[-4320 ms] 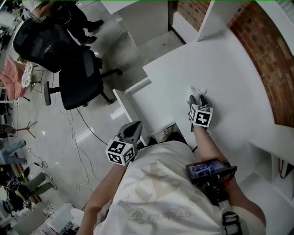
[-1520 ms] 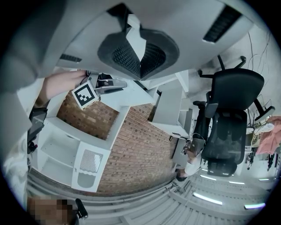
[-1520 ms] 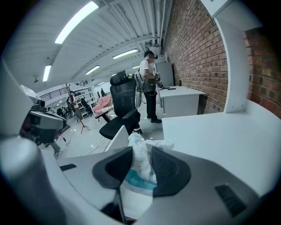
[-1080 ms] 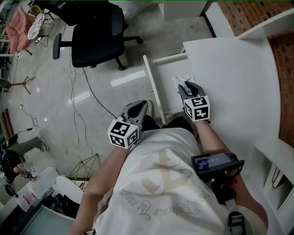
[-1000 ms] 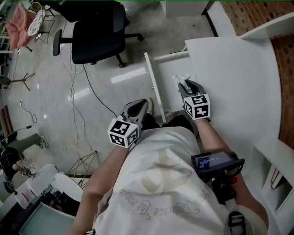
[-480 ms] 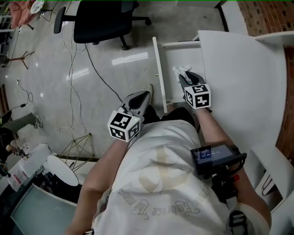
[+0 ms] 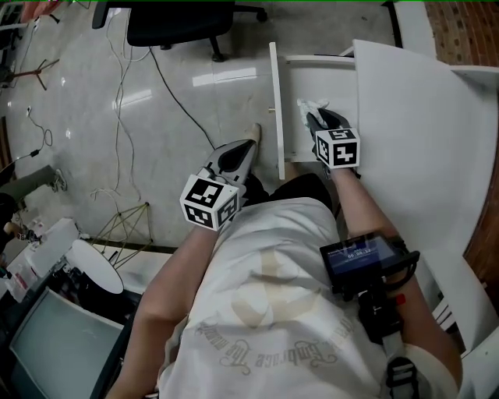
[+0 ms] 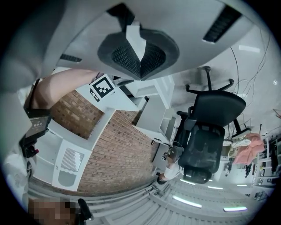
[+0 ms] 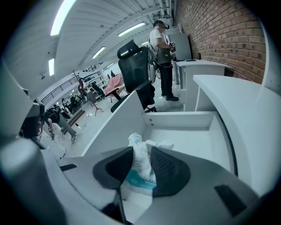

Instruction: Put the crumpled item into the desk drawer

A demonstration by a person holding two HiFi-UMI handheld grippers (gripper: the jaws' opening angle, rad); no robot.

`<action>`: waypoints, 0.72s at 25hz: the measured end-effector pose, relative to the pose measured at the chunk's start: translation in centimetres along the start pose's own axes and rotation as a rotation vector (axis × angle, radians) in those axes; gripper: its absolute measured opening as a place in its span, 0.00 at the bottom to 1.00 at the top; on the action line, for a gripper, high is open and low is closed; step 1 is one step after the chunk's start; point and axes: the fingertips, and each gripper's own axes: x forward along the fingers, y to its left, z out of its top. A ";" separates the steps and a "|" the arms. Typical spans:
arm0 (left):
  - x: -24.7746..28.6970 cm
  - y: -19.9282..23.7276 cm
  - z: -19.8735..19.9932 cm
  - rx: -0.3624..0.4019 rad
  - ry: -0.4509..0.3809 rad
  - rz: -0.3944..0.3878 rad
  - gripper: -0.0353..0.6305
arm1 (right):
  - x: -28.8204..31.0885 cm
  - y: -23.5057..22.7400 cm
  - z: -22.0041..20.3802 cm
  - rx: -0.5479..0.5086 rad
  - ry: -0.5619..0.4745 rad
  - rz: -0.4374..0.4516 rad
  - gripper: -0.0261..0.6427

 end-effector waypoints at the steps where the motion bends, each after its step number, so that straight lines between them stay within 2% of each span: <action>1: 0.0 -0.1 0.0 -0.003 -0.002 0.003 0.08 | 0.2 0.0 -0.2 -0.001 0.007 0.002 0.25; 9: 0.4 -0.8 -1.1 0.010 0.023 0.006 0.08 | 2.7 -0.9 -2.4 0.039 0.063 0.013 0.25; 18: 1.2 0.0 -1.0 -0.013 0.030 0.009 0.08 | 4.7 -1.6 -4.5 0.059 0.108 -0.007 0.25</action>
